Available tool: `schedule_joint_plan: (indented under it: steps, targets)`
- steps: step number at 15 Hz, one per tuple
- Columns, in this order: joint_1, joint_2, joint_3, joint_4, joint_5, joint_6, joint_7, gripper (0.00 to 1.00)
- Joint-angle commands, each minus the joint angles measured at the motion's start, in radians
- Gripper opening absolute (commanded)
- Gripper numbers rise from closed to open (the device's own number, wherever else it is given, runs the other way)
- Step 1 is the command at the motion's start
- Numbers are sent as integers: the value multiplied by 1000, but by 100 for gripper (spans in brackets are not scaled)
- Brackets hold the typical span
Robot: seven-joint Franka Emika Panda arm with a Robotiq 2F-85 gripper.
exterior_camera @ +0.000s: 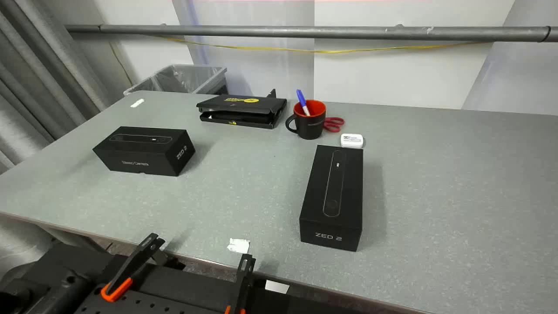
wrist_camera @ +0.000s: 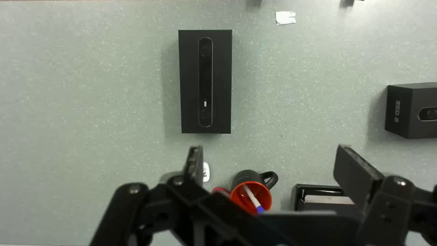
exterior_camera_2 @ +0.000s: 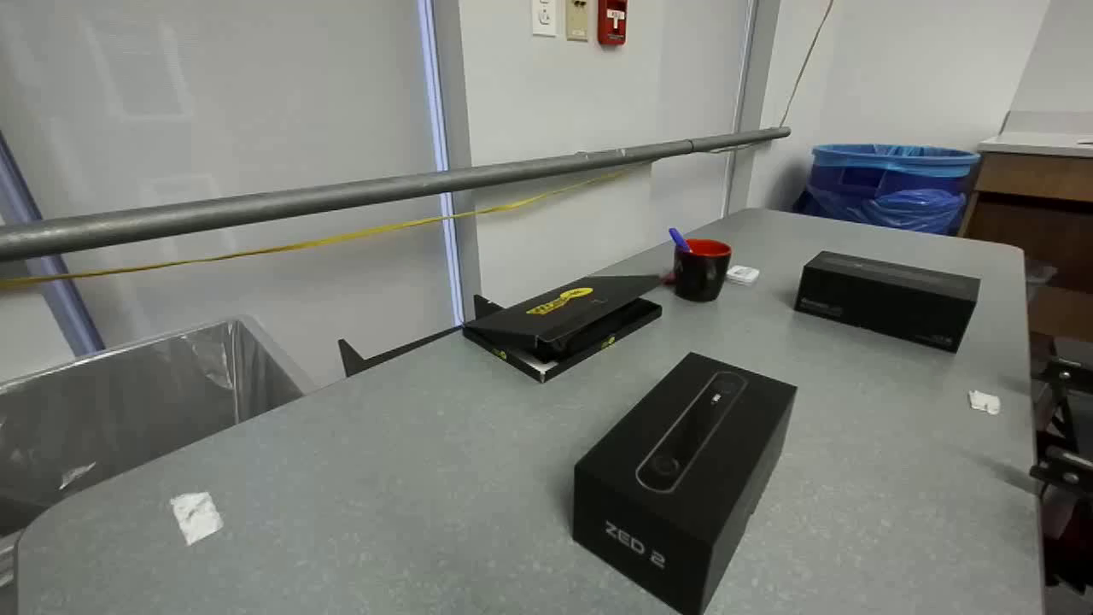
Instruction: Remove the marker from the mug and put it on the table
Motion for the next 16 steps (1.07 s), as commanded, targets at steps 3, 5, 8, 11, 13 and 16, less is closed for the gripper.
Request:
schedule_joint_plan:
  steps: [3,5,8,11,13,16]
  targets:
    - [-5,1,5,2,2,-3,-1,100]
    - [-5,1,5,2,2,-3,-1,100]
    - [11,97,4,32,26,121,-19,100]
    - [24,250,12,69,68,291,-28,100]
    - [26,365,26,118,124,338,-42,100]
    - [12,497,60,200,163,351,-48,100]
